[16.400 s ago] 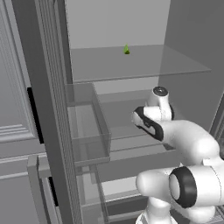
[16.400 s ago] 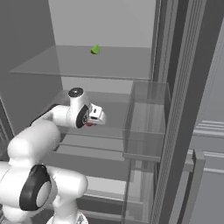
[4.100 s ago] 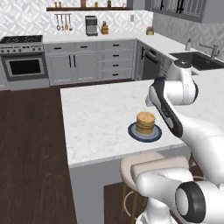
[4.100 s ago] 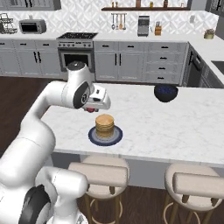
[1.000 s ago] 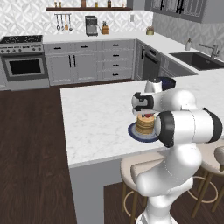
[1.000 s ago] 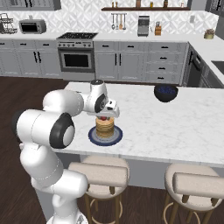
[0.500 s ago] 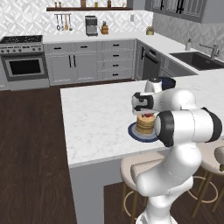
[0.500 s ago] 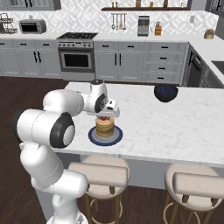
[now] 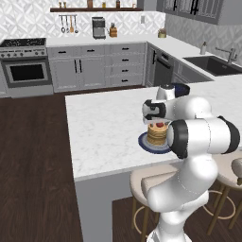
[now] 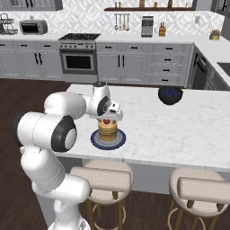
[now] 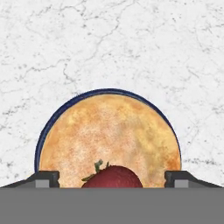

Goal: Take the strawberry from the fridge and place it on top of the pancake, located on the dining counter.

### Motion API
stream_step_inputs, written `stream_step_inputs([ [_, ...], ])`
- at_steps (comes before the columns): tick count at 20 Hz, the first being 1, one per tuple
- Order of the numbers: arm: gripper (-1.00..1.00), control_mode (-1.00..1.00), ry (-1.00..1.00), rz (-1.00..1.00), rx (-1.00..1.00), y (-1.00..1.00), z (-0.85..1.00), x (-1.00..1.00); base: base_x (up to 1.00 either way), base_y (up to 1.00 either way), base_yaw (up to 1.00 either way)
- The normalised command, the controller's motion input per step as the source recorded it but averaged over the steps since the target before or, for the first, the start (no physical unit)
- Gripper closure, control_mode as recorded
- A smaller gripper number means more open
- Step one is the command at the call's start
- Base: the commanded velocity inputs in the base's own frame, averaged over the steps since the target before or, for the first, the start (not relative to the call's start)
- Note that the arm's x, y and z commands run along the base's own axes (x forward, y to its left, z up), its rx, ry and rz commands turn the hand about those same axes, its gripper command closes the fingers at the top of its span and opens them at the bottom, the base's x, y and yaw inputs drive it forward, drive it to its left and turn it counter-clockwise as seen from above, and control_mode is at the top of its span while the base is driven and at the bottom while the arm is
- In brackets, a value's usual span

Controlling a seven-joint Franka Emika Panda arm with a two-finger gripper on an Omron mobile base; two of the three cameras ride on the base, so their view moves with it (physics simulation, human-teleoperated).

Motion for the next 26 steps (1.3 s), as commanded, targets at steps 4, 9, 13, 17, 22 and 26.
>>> stream_step_inputs([
  [4,-1.0,-1.0,0.0,0.0,0.0,0.0,0.04,0.0,0.0,0.0,0.0],
  [9,-1.0,-1.0,-0.01,0.0,0.0,0.0,0.53,-0.03,0.0,0.0,0.0],
  [13,-1.0,-1.0,-0.16,0.0,-0.01,0.08,1.0,-0.59,0.0,0.0,0.0],
  [17,-1.0,-1.0,-0.16,0.0,-0.1,0.38,0.93,-1.0,0.0,0.0,0.0],
  [22,-1.0,-1.0,-0.1,-0.01,-0.22,0.71,0.22,-1.0,0.0,0.0,0.0],
  [26,-1.0,-1.0,-0.05,-0.04,-0.22,0.97,0.08,-1.0,0.0,0.0,0.0],
])
